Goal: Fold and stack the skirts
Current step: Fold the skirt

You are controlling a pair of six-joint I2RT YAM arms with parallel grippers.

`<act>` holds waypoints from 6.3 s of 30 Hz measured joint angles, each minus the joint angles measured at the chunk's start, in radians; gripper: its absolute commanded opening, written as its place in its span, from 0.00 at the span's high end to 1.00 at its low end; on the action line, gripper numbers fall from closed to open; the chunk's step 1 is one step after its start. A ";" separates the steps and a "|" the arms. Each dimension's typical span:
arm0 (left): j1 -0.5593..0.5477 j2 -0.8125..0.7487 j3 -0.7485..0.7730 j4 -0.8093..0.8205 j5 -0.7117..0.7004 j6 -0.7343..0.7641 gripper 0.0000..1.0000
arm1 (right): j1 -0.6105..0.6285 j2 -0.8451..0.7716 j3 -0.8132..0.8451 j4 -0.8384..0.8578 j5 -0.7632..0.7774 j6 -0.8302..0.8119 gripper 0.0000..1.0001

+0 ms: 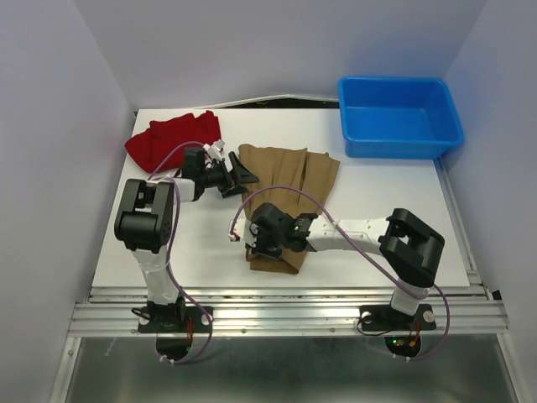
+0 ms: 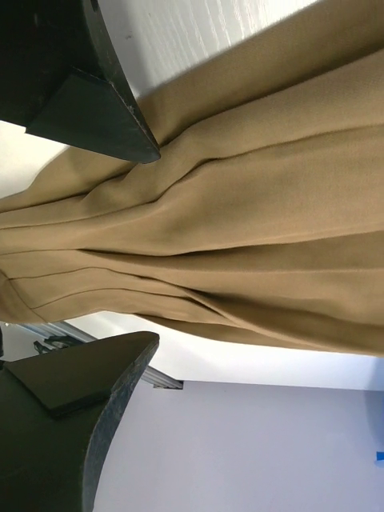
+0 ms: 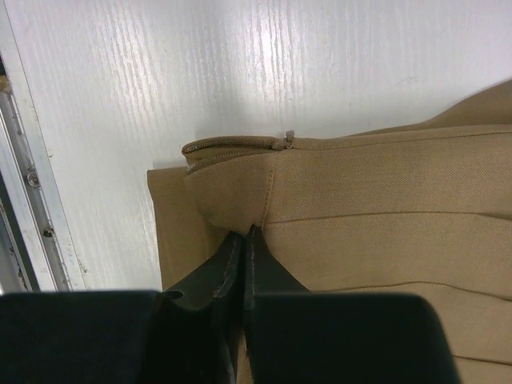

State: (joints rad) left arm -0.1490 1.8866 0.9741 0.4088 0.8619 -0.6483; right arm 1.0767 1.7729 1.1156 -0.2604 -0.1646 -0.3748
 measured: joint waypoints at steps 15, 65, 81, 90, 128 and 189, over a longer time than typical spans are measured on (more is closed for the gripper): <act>0.000 0.066 0.011 0.007 -0.013 -0.004 0.01 | -0.002 -0.023 0.001 -0.039 -0.016 0.001 0.99; 0.182 -0.851 0.062 -0.681 -0.335 1.123 0.03 | -0.299 -0.380 -0.304 0.008 -0.436 0.365 0.35; -0.377 -1.055 -0.340 -0.885 -0.575 1.517 0.02 | -0.319 -0.003 -0.108 -0.037 -0.452 0.261 0.42; -0.650 -1.091 -0.552 -0.719 -0.765 1.593 0.01 | -0.337 0.018 0.021 -0.183 -0.409 0.218 0.39; -0.958 -0.703 -0.686 -0.111 -0.938 1.671 0.77 | -0.423 0.331 0.082 0.102 -0.858 0.600 0.73; -0.656 -0.351 0.473 -1.332 -0.223 1.517 1.00 | -0.536 0.411 0.344 -0.079 -0.761 0.246 0.68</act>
State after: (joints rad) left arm -0.8047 1.5356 1.4471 -0.9230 0.6388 0.8688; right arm 0.5404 2.1838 1.4593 -0.3389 -0.9253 -0.1291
